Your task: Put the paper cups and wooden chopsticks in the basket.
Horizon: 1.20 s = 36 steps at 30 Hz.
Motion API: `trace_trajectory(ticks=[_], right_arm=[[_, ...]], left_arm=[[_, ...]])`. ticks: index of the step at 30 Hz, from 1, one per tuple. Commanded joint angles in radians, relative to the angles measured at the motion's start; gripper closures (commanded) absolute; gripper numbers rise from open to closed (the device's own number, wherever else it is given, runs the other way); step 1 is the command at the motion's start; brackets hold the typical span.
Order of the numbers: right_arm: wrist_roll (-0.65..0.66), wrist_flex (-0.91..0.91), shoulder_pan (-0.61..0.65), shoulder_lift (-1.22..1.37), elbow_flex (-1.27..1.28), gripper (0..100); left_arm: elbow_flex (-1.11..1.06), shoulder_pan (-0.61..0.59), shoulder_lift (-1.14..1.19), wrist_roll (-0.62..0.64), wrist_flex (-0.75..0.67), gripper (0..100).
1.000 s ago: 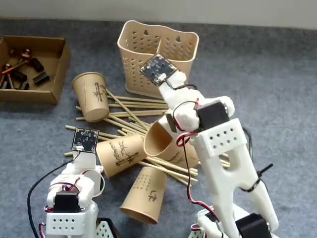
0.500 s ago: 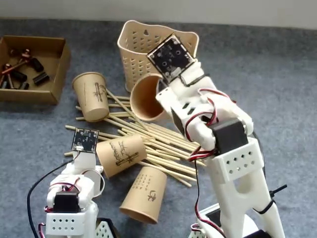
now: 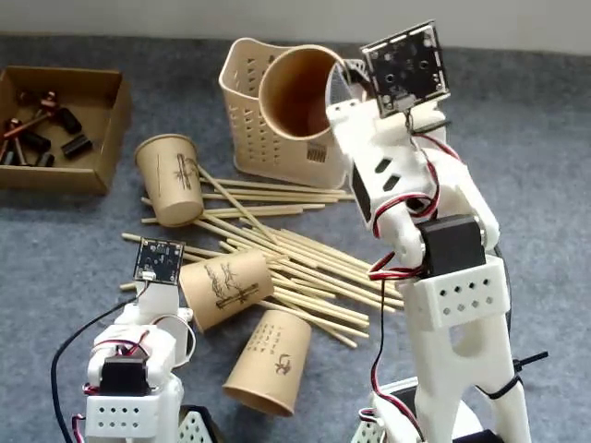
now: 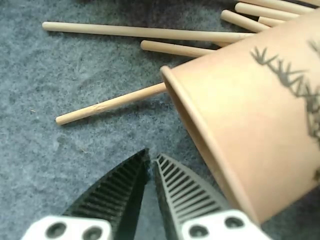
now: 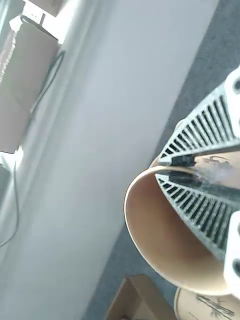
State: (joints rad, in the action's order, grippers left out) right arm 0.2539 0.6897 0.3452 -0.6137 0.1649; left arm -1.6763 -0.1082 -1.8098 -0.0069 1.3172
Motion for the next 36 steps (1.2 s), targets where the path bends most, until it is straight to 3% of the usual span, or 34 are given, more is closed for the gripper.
trace_trajectory(ticks=[1, 12, 19, 36], right_arm=[[-0.014, -0.105, -0.019, -0.021, -0.041, 99.3], [-0.023, -0.291, -0.028, 0.050, -0.041, 99.3], [-0.244, -0.337, -0.154, 0.165, -0.044, 99.3], [-0.400, -0.381, -0.162, 0.337, -0.039, 99.3]], left_arm=[[-0.021, 0.015, -0.005, -0.002, 0.003, 99], [-0.021, 0.015, -0.005, -0.002, 0.003, 99], [-0.021, 0.015, -0.005, -0.002, 0.003, 99], [-0.021, 0.015, -0.005, -0.002, 0.003, 99]])
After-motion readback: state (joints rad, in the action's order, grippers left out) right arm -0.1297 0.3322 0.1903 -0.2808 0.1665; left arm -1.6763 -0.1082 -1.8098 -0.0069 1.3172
